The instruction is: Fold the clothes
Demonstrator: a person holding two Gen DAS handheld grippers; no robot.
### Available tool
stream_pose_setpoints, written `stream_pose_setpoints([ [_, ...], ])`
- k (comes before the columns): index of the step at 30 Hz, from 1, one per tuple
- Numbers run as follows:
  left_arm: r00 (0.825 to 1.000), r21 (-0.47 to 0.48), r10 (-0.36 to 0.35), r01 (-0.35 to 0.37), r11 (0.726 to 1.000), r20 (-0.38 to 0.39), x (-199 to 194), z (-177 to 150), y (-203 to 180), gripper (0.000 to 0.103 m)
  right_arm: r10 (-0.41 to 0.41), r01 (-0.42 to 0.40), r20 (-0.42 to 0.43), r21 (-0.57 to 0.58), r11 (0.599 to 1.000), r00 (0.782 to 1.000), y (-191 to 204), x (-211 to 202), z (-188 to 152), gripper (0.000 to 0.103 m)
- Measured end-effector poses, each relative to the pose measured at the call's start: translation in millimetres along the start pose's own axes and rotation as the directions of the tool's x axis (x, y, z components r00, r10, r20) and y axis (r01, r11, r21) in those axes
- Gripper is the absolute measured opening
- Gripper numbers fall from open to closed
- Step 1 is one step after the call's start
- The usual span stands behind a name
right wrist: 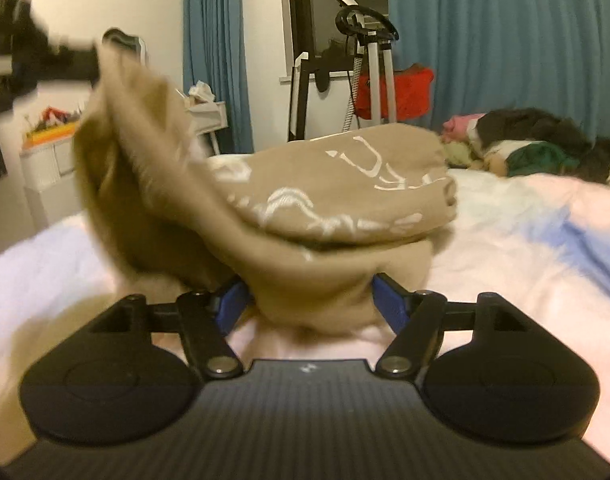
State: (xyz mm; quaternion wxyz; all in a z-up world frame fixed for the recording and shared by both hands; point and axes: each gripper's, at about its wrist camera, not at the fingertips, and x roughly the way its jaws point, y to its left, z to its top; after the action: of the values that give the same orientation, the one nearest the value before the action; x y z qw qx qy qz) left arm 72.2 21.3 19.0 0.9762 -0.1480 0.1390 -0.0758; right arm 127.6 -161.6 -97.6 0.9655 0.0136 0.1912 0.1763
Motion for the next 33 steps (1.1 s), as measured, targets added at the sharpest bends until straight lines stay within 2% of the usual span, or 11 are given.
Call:
stream_pose_setpoints([
  [5,0.997,-0.133,0.02,-0.029,0.991,-0.072,36.9,-14.2,49.7,0.004,0.038,-0.037,-0.025,0.031,0.999,0.999,-6.2,22.3,-3.0,0.07],
  [7,0.996,-0.182,0.023,-0.039,0.983,-0.087,47.6,-17.6,66.7,0.003,0.041,-0.04,-0.023,0.035,0.999,0.999,-4.7,23.5,-0.8,0.06],
  [9,0.995,-0.212,0.03,-0.049,0.976,-0.095,53.7,-19.3,77.8,0.003,0.034,-0.033,-0.011,0.026,0.999,0.999,-1.5,22.0,2.4,0.036],
  [12,0.995,-0.24,0.022,-0.045,0.97,-0.101,56.4,-19.4,86.9,0.003,0.015,-0.015,0.012,0.026,1.0,1.0,0.9,16.2,10.2,0.022],
  [16,0.997,-0.224,-0.006,-0.011,0.975,-0.076,47.9,-13.6,83.5,0.003,-0.029,0.023,0.076,0.071,0.997,0.997,-7.2,-15.5,29.5,0.015],
  [19,0.997,-0.213,-0.055,0.044,0.976,-0.046,35.3,-4.7,72.4,0.002,-0.047,0.033,0.148,0.098,0.995,0.988,-17.7,-54.2,50.7,0.013],
  [24,0.99,-0.178,-0.139,0.131,0.975,-0.033,6.7,4.2,50.2,0.002,-0.046,0.034,0.234,0.056,0.998,0.971,-17.9,-123.7,77.7,0.012],
  [26,0.981,-0.165,-0.185,0.175,0.971,-0.052,-8.1,5.6,40.9,0.002,-0.047,0.039,0.269,0.034,0.999,0.962,-13.0,-151.4,83.1,0.012],
  [28,0.964,-0.143,-0.252,0.239,0.961,-0.083,-25.0,5.9,30.8,0.002,-0.047,0.042,0.306,0.023,0.999,0.951,-8.8,-178.5,86.9,0.011],
  [30,0.941,-0.059,-0.316,0.311,0.949,-0.119,-40.7,4.9,17.2,0.005,-0.056,0.048,0.339,0.032,0.998,0.939,-7.7,-200.9,88.3,0.011],
  [33,0.909,0.074,-0.376,0.393,0.916,-0.179,-53.1,-5.8,-9.4,0.016,-0.079,0.057,0.35,0.073,0.996,0.934,-14.8,-218.9,86.4,0.011],
])
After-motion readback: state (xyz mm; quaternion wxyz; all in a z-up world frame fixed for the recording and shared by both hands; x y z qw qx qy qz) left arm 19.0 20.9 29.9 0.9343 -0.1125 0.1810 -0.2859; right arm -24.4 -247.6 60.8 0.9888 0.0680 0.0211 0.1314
